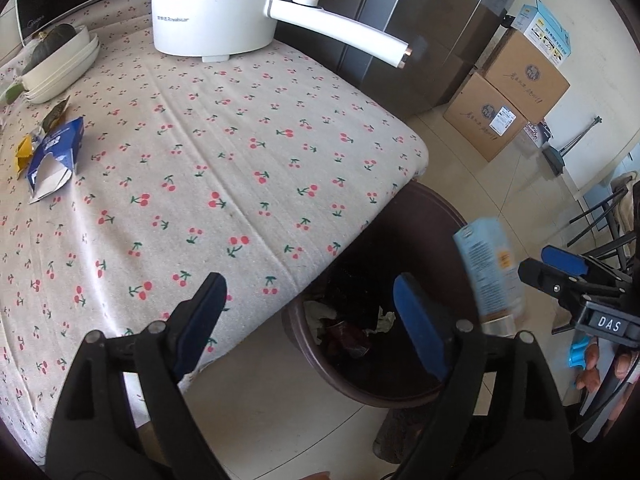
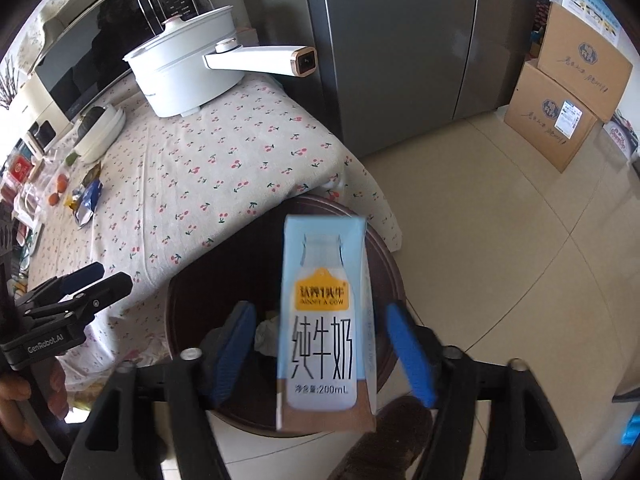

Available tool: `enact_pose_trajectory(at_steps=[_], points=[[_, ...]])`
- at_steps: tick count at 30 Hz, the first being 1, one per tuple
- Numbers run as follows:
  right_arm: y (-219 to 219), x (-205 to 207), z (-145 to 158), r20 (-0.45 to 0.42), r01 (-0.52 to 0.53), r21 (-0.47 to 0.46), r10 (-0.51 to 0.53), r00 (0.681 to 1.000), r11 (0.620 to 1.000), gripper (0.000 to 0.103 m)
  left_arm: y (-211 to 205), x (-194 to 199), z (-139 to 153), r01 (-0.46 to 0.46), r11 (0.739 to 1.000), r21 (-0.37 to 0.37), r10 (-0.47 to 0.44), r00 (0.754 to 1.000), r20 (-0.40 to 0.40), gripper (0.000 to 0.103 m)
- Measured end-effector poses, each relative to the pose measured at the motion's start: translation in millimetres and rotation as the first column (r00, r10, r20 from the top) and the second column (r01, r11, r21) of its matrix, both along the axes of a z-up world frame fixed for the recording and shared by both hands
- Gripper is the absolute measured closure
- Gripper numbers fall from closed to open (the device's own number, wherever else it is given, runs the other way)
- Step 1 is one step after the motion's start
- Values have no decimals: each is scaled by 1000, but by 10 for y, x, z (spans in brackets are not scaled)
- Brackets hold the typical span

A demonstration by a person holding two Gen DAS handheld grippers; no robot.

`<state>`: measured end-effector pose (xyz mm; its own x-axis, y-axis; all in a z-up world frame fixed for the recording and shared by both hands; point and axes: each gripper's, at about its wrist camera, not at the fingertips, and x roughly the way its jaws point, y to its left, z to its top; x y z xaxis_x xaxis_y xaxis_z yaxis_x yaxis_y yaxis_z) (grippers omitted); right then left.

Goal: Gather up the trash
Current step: 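Open the left gripper to drop the tissue while the right releases the milk carton into the bin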

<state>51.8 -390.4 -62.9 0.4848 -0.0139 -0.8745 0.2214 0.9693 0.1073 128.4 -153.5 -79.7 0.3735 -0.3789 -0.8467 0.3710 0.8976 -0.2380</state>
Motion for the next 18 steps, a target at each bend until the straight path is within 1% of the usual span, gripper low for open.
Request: enact_pose_trajectory(at_steps=[4, 9, 12, 18], points=[[62, 19, 53, 14, -8, 12, 8, 1000, 1000, 17, 162, 15, 29, -38, 999, -1, 38, 999, 3, 16], [170, 100, 2, -11, -23, -4, 23, 1000, 1000, 17, 428, 22, 102, -90, 996, -13, 90, 996, 4, 16], [239, 161, -31, -25, -24, 4, 24, 999, 1000, 17, 593, 24, 168, -119, 993, -20, 119, 993, 15, 16], [445, 286, 1, -17, -37, 12, 37, 999, 999, 17, 965, 28, 260, -178, 984, -31, 179, 984, 24, 16]])
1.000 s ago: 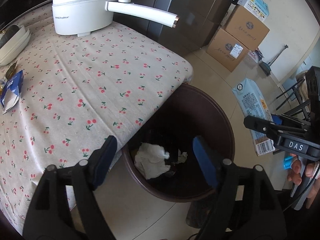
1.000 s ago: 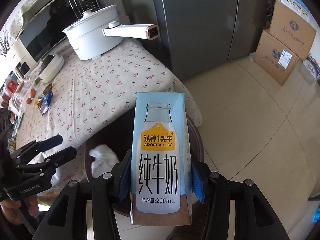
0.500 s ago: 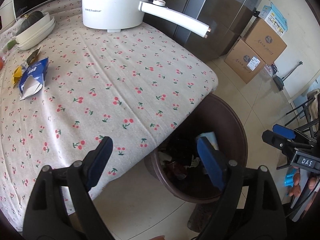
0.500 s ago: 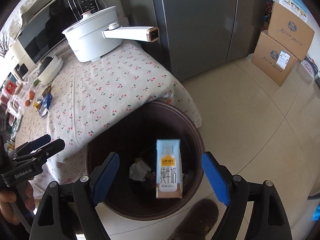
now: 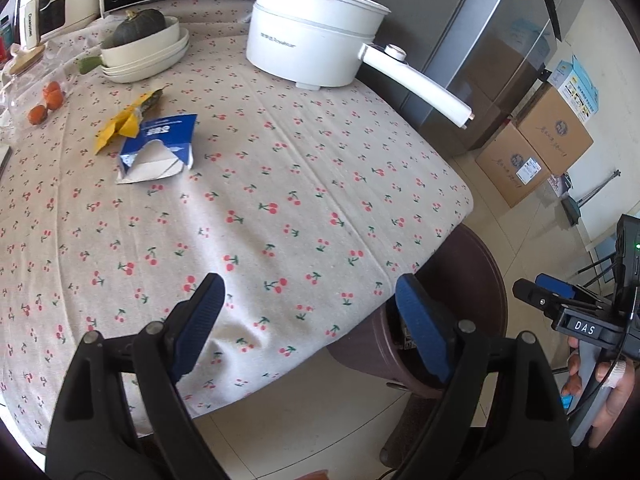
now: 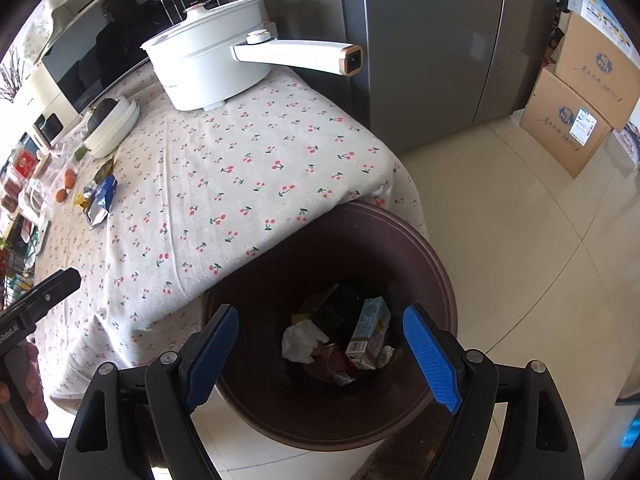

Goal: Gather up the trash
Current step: 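Open the left gripper to drop the tissue while the right releases the milk carton into the bin, then move both grippers back over the table toward the tissue box and wrapper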

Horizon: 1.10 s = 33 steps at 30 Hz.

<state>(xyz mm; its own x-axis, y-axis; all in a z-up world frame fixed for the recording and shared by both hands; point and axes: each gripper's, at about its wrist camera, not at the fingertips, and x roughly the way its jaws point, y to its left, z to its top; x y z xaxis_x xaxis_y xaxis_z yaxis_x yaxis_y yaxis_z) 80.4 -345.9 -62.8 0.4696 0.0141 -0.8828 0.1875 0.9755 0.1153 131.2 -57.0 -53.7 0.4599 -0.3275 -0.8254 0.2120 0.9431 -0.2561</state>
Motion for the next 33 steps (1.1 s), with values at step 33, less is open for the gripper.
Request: enact_pose_trajectory(at_steps=[33], points=[[1998, 1177, -116, 5, -184, 57, 184, 983, 981, 17, 2271, -39, -23, -442, 897, 10, 441, 893, -91, 15]])
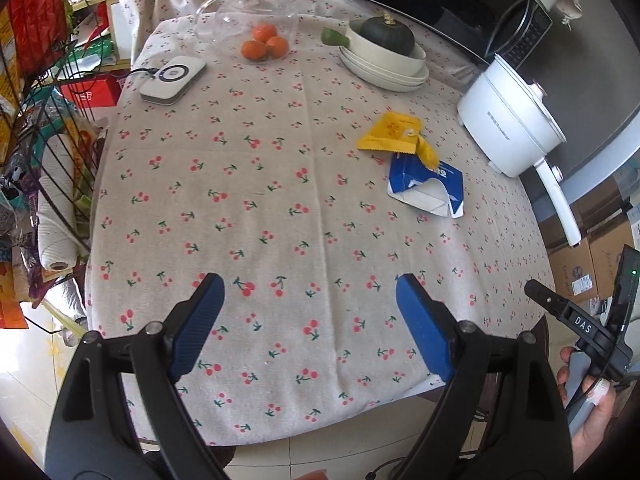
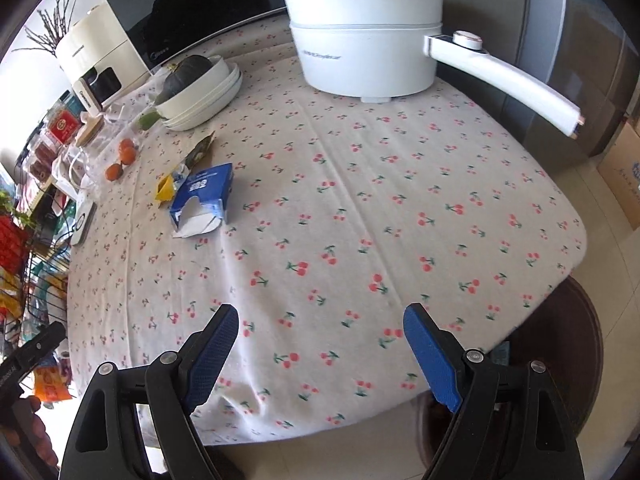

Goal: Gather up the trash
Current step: 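Move both grippers back over the table toward the tissue box and wrapper, then grasp the yellow wrapper with the left gripper while the right grasps the blue tissue box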

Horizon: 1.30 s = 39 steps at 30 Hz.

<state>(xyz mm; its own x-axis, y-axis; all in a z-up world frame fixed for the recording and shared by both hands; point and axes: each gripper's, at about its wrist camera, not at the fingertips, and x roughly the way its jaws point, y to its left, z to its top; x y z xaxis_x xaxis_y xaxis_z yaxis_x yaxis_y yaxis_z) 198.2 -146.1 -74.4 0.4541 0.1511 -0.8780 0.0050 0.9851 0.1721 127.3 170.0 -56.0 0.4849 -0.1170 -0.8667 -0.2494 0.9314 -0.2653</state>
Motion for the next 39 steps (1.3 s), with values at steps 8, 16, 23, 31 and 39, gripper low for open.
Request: enact_pose_trajectory(at_steps=[8, 16, 23, 31, 39], points=[[640, 536, -131, 75, -123, -108, 131, 989, 987, 17, 274, 25, -20, -33, 999, 7, 33, 999, -5, 15], [1163, 910, -458, 123, -211, -219, 242, 963, 953, 20, 381, 93, -65, -54, 998, -13, 54, 998, -16, 15], [1250, 1068, -621, 148, -230, -206, 263, 953, 951, 55, 328, 145, -158, -36, 999, 16, 37, 998, -41, 15], [1041, 857, -446, 185, -265, -222, 307, 933, 938, 82, 92, 230, -189, 14, 999, 50, -11, 999, -45, 15], [376, 347, -60, 158, -239, -205, 273, 949, 949, 82, -320, 602, -140, 146, 982, 119, -146, 989, -5, 15]])
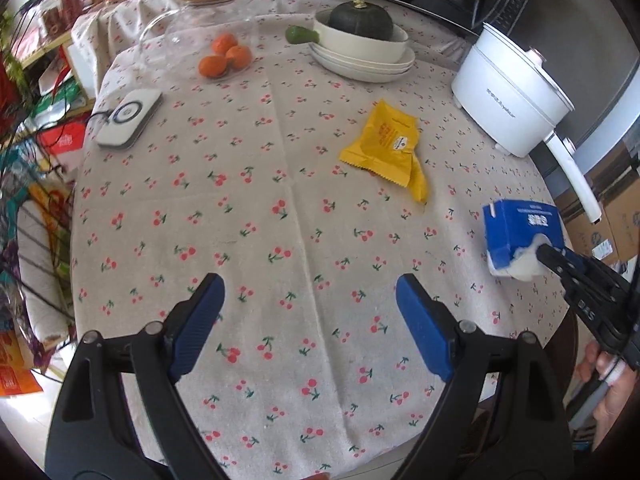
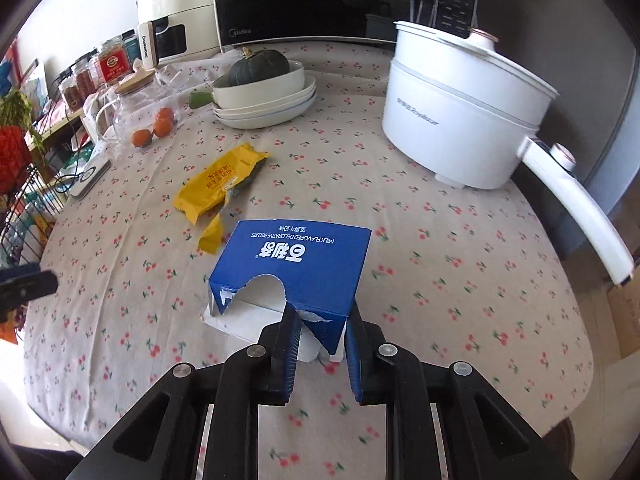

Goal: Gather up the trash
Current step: 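Grasp the yellow wrapper with the left gripper while the right grasps the blue tissue box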

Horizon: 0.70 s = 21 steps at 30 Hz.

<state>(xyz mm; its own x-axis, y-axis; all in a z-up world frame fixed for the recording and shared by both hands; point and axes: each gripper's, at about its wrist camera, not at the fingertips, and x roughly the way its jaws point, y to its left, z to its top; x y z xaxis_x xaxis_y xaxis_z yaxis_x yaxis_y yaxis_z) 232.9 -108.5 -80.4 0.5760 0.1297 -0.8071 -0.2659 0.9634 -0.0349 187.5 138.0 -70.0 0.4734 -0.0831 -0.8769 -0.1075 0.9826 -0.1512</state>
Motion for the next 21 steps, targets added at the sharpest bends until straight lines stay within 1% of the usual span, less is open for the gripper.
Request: enact_pose_trajectory(at_steps=[2, 4, 6, 8, 12, 16, 18, 20, 21], points=[[-176, -132, 92, -1, 7, 6, -7, 1000, 1000, 82, -102, 189, -8, 43, 999, 20, -43, 999, 7, 15], [-338, -208, 153, -5, 18, 25, -18, 1000, 1000, 82, -226, 410, -43, 93, 994, 55, -94, 996, 1, 15], [-474, -212, 184, -17, 36, 58, -35, 999, 998, 82, -340, 629, -109, 135, 987, 93, -134, 991, -17, 15], [-579, -207, 208, -21, 38, 82, -37, 999, 996, 82, -429, 828, -182, 159, 981, 114, -156, 987, -32, 15], [-709, -236, 239, -20, 11, 87, -9, 1000, 996, 82, -554, 1185, -285, 187, 977, 104, -185, 982, -29, 15], [-881, -227, 230, -34, 7, 108, -3, 999, 994, 82, -664, 1454, -413, 205, 970, 129, -201, 979, -46, 16], [-968, -213, 196, -48, 16, 116, -10, 999, 993, 82, -690, 1545, -500, 209, 970, 124, -202, 977, -62, 20], [-1041, -194, 144, -64, 26, 117, -19, 998, 993, 82, -729, 1597, -594, 223, 967, 120, -213, 973, -90, 33], [-1076, -187, 116, -71, 34, 116, -26, 997, 993, 82, -749, 1600, -622, 228, 965, 130, -218, 972, -91, 33]])
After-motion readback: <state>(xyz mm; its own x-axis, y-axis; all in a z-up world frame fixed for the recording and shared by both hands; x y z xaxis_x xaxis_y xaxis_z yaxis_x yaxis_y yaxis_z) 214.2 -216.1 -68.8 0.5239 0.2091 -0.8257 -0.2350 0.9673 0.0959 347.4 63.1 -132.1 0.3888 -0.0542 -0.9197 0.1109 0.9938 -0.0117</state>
